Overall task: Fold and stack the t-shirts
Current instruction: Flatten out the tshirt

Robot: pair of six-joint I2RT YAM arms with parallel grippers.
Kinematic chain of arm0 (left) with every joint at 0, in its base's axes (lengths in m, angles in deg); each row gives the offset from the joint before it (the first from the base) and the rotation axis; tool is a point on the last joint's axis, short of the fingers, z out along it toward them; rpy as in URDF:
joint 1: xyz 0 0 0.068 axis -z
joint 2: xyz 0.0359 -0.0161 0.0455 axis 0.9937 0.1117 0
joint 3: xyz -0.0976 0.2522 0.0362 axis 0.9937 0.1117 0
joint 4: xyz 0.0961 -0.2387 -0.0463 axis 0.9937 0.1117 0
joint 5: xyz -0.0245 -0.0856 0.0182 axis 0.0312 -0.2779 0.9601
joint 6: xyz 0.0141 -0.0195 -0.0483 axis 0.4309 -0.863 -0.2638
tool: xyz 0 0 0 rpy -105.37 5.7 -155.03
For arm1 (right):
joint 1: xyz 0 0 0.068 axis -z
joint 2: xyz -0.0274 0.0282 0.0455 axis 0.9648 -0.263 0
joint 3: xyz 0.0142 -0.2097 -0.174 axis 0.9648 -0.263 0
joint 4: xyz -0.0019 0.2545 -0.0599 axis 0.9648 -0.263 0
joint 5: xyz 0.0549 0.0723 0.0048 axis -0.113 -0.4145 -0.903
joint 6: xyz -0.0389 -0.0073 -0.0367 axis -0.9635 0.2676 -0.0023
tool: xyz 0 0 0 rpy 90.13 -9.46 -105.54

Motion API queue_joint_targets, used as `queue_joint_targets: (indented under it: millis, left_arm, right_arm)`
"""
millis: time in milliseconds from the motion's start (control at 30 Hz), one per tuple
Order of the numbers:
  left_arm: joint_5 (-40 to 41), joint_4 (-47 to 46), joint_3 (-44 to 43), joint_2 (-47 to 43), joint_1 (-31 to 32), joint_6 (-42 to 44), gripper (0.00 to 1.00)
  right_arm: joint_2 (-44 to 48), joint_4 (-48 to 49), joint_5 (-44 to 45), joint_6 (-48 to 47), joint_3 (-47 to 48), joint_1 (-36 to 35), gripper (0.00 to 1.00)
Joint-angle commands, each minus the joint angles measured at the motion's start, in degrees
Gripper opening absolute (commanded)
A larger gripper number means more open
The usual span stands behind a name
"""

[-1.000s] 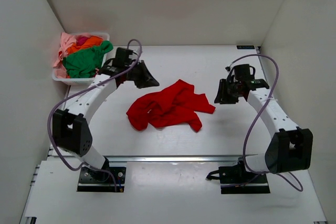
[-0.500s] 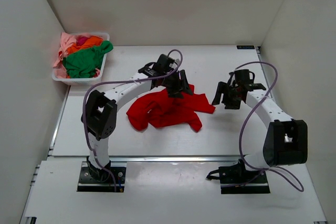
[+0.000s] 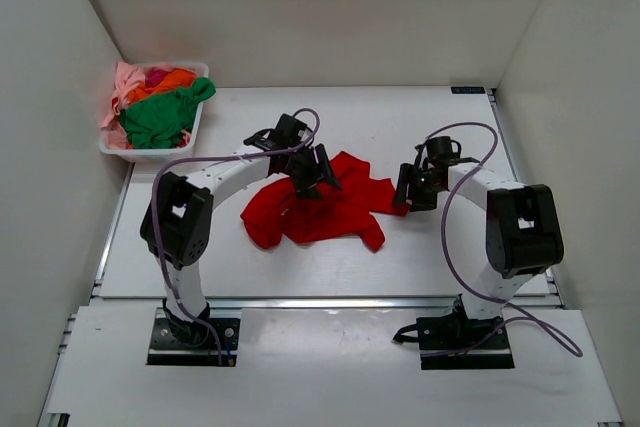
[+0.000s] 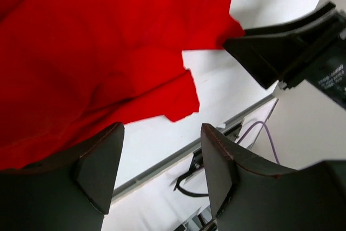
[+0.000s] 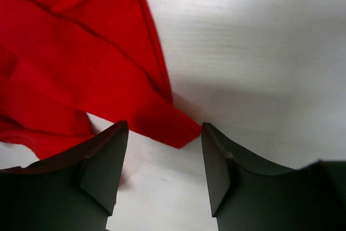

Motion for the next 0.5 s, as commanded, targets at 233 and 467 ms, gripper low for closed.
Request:
queue_joint_targets:
  millis: [233, 467]
  left_arm:
    - [-2.5, -0.3, 3.9, -7.2, -2.9, 1.5, 0.7]
    - [-4.5, 0.7, -3.7, -3.2, 0.4, 1.3, 0.77]
  right_arm:
    - [-1.1, 1.0, -3.5, -2.6, 5.1, -0.3, 0.0]
    - [7.7, 3.3, -14.3, -3.9, 3.2, -0.7, 0.0]
